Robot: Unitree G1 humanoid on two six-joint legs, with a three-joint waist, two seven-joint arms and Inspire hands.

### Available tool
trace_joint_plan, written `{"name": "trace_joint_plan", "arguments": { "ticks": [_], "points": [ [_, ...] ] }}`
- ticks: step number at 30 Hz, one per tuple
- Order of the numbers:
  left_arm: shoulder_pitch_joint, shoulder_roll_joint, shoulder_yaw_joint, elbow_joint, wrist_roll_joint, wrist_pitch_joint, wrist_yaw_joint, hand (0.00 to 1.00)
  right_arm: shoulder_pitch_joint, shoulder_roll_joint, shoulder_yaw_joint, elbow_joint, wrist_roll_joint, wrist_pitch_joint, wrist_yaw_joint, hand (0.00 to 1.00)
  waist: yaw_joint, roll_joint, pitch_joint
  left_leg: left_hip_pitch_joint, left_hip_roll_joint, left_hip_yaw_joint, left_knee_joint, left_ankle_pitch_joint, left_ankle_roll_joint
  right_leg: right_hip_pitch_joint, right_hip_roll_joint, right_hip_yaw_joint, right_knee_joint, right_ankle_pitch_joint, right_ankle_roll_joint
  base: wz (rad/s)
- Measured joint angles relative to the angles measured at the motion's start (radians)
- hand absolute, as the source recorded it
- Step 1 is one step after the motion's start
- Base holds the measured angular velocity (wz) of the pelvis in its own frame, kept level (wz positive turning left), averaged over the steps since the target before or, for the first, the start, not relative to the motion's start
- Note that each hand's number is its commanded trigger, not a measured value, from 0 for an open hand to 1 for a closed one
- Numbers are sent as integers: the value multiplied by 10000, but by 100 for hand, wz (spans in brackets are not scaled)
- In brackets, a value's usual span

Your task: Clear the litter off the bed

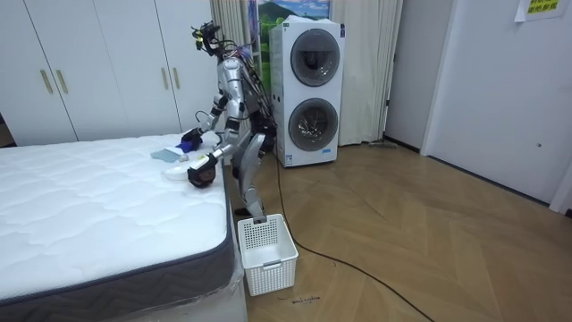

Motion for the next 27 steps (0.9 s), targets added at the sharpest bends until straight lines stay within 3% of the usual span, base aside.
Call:
{"name": "trace_joint_plan", "arguments": {
  "ticks": [6,10,18,22,27],
  "points": [
    [-315,625,-386,-182,333,303,-10,100,-210,-639,203,35,-1879,558,93,100,-23,-488,11,-134,9,19,186,15,37,-119,-43,30,135,19,-24,0],
    [-300,735,-390,-188,492,396,-13,100,-243,-1139,195,26,-3060,908,336,100,21,-706,8,-105,45,89,182,16,42,-147,-12,90,121,65,-47,-4],
    [-346,1030,-232,-244,951,563,3,100,-643,-1620,217,-24,-5453,1305,592,100,-4,-872,42,-32,208,255,194,10,45,-133,77,160,60,118,-130,-7],
    [-355,1237,-261,-233,977,590,-46,100,-941,-1626,598,-114,-6522,1607,671,100,0,-870,42,52,506,262,190,-6,-4,151,418,46,-412,337,-207,-13],
    [-352,1241,-264,-274,993,703,-197,100,-1188,-1628,594,-146,-7494,1913,671,100,-14,-891,40,63,505,266,154,-2,-2,193,436,22,-521,396,-173,-1]
  ]
}}
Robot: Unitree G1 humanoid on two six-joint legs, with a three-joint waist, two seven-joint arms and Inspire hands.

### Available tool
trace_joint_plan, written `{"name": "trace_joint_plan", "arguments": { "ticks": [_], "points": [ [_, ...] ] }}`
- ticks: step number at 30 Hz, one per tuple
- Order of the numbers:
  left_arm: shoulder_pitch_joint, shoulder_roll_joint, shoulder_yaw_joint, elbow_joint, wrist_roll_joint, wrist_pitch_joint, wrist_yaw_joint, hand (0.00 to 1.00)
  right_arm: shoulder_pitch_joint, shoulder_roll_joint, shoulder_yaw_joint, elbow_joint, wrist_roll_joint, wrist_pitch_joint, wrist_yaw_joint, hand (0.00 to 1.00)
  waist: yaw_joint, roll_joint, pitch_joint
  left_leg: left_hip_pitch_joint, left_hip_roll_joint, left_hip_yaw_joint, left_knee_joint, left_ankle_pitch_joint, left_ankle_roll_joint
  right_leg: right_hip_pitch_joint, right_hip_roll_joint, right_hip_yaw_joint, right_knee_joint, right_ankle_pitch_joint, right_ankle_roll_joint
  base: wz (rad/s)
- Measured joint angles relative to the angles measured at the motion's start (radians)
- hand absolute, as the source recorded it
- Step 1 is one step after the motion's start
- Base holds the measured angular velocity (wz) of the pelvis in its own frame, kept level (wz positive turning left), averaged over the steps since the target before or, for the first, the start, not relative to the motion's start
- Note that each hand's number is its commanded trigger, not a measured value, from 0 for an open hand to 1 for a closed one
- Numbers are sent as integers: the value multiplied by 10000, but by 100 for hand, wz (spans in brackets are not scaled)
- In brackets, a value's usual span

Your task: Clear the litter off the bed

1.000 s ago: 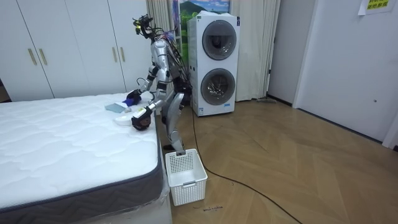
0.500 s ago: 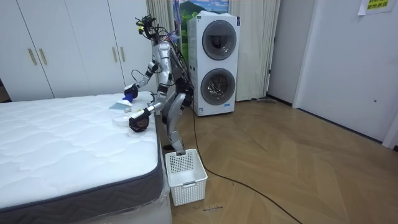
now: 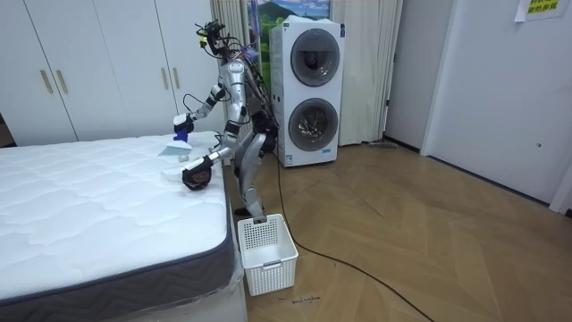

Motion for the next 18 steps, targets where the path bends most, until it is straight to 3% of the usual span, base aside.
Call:
{"name": "trace_joint_plan", "arguments": {
  "ticks": [7,18],
  "points": [
    [41,65,75,-314,213,296,-25,100,-57,-68,-19,-213,-888,297,-43,100,26,-143,-6,-4,9,32,-64,0,0,-27,77,10,-84,4,6,0],
    [138,89,87,-537,394,430,-180,100,-61,-77,296,-362,-1394,627,3,100,80,-186,-13,249,2,136,-428,52,16,206,148,-3,-551,198,93,-2]
  ]
}}
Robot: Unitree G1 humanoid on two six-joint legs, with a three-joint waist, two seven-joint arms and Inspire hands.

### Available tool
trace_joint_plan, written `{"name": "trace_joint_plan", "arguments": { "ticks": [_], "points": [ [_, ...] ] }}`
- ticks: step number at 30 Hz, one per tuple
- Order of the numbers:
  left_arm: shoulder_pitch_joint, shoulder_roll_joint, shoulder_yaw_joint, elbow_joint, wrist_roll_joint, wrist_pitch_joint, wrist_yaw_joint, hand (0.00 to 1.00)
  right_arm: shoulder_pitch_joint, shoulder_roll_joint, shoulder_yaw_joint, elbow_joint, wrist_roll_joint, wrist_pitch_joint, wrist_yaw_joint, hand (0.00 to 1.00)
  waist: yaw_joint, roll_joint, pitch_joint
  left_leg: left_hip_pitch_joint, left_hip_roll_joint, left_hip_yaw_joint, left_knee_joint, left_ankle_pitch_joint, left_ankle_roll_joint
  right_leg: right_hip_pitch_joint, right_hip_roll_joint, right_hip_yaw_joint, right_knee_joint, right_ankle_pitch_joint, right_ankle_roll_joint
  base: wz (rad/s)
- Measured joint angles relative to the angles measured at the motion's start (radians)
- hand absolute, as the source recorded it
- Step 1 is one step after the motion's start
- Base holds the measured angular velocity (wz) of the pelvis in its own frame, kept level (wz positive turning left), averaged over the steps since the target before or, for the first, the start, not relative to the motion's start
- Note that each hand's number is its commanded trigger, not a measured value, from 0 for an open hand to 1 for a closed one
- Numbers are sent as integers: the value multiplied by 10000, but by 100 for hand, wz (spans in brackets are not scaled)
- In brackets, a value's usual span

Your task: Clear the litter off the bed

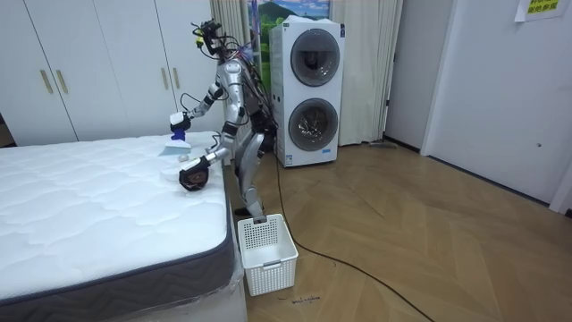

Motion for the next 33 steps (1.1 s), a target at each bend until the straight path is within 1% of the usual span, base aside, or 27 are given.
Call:
{"name": "trace_joint_plan", "arguments": {
  "ticks": [3,5,7,9,11,13,14,16,19,24,26,28,30,32,33],
  "points": [
    [-3,0,-20,-28,1,0,-114,100,1,0,89,-49,-1,55,164,100,30,1,1,137,17,15,-121,5,-9,130,129,2,-178,61,26,-4],
    [-2,-2,-61,-58,-2,0,-226,100,62,0,136,-72,41,90,222,100,52,2,1,191,19,29,-157,7,-12,193,146,-4,-231,82,38,-2],
    [1,-6,-110,-157,-4,6,-316,100,251,3,288,-301,47,321,328,100,92,10,6,263,31,50,-245,7,-12,305,190,-44,-377,131,68,0],
    [1,-43,-111,-210,-16,10,-412,100,344,5,290,-376,43,424,325,100,97,17,11,277,23,35,-250,6,-10,332,174,-98,-380,133,69,0],
    [-7,-88,-108,-209,-18,10,-415,100,407,6,289,-428,44,476,310,100,96,61,40,298,20,12,-252,6,-10,390,164,-124,-393,133,69,4],
    [-25,-168,-110,-166,-18,7,-425,100,508,8,298,-453,43,528,234,100,81,144,96,370,12,-50,-273,6,-10,512,149,-226,-417,132,70,7],
    [-27,-195,-105,-161,-17,7,-430,100,533,8,300,-458,42,534,217,100,84,155,104,386,9,-52,-288,6,-10,533,139,-261,-422,132,70,6],
    [-28,-294,-77,-159,-16,6,-434,100,597,7,255,-612,44,652,178,100,74,242,162,372,4,-78,-288,6,-11,548,139,-279,-435,132,69,2],
    [-94,-410,-80,-180,-15,3,-433,100,689,7,208,-684,92,733,53,100,68,343,210,316,1,-118,-288,7,-10,538,147,-324,-477,132,69,1],
    [-140,-624,-82,-184,1,5,-423,100,772,62,64,-754,55,744,24,100,72,441,189,301,2,-101,-295,7,-10,532,170,-332,-507,132,70,0],
    [-134,-662,-78,-183,0,8,-422,100,997,64,17,-1122,30,896,25,100,61,480,189,307,2,-95,-301,7,-10,532,182,-326,-521,132,71,0],
    [-109,-670,-99,-182,-2,3,-425,100,1264,67,-35,-1536,30,964,35,100,49,505,181,381,3,-61,-337,11,-16,532,203,-239,-525,136,75,-8],
    [-94,-704,-104,-181,-4,-3,-427,100,1316,108,-28,-1695,44,963,79,100,49,527,178,460,11,22,-375,18,-28,533,229,-151,-525,144,69,-12],
    [-46,-795,-103,-180,-4,-9,-417,100,1372,158,-26,-1898,29,966,127,100,47,570,167,536,17,93,-408,24,-40,557,279,-86,-551,162,54,-12],
    [31,-872,-102,-180,0,-12,-410,100,1394,244,-26,-1958,22,966,176,100,11,588,160,638,13,127,-474,39,-66,617,300,-80,-571,166,48,-6]
  ]
}}
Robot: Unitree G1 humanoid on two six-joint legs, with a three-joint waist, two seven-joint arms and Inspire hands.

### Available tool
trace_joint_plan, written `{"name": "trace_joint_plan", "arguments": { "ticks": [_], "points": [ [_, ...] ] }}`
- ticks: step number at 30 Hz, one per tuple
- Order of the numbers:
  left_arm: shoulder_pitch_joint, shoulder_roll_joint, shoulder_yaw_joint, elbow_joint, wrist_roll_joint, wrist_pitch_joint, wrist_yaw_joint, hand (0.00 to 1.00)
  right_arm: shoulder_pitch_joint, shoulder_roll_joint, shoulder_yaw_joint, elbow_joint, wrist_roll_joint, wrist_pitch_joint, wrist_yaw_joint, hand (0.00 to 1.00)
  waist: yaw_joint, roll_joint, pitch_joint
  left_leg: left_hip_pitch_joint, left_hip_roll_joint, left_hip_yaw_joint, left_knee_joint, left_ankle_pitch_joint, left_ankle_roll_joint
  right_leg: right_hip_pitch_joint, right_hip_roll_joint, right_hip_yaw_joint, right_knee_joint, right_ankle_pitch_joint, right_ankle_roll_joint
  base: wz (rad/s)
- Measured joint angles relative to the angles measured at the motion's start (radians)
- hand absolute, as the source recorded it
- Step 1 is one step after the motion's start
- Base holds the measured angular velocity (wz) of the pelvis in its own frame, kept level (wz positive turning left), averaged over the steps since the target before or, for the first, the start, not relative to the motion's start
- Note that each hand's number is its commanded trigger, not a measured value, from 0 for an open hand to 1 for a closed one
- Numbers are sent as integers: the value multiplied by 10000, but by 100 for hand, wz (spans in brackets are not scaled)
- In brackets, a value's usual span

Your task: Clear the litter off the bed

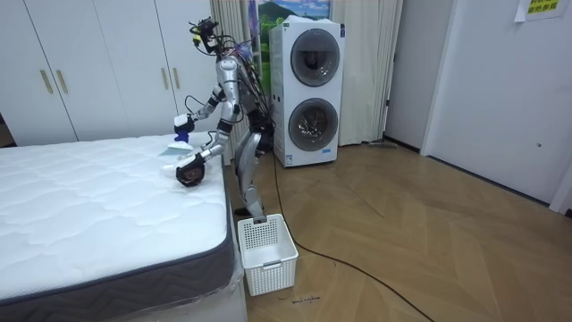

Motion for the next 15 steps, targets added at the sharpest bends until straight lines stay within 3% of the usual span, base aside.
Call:
{"name": "trace_joint_plan", "arguments": {
  "ticks": [6,15],
  "points": [
    [199,-138,-106,-46,-2,-1,0,100,354,369,-1,-745,-26,85,279,100,-146,133,-60,170,171,49,-259,135,-216,147,340,103,-364,141,-89,-8],
    [308,-203,-220,-131,-6,-9,-56,100,1039,742,49,-2306,-4,88,849,100,-451,147,-79,305,151,161,-621,358,-377,119,410,172,-510,169,-270,-3]
  ]
}}
